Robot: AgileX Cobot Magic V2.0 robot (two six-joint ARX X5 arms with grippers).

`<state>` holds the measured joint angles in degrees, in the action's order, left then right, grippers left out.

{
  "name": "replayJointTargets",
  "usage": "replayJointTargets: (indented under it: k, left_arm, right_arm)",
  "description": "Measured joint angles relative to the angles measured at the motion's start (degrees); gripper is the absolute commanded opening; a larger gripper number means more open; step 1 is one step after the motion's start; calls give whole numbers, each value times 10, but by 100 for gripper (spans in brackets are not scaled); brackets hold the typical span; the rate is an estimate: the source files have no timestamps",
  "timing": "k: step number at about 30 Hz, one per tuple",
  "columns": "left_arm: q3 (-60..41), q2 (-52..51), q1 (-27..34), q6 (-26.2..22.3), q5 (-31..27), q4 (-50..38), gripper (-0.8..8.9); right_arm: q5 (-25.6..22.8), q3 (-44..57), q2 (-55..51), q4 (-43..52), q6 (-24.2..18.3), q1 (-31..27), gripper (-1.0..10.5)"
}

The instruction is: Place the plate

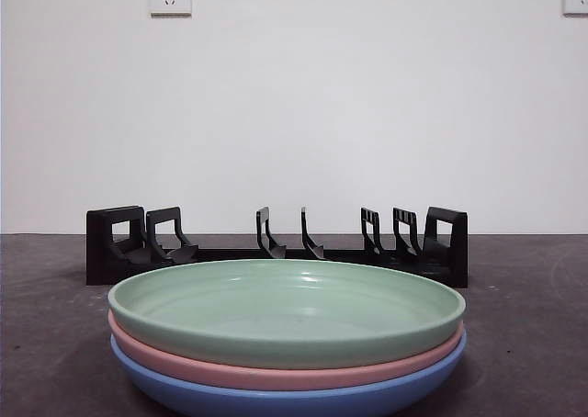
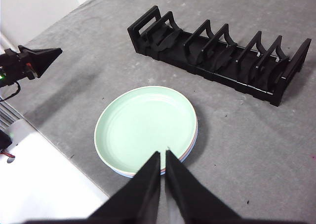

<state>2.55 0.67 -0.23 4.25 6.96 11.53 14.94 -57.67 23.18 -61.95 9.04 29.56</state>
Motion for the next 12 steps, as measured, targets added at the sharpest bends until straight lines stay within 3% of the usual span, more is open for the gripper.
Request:
replayJointTargets:
  k: [12]
  left_arm:
    - [-7,-4,0,18,-38,-13,6]
  right_arm:
    - [0,0,0,0,0,0,15]
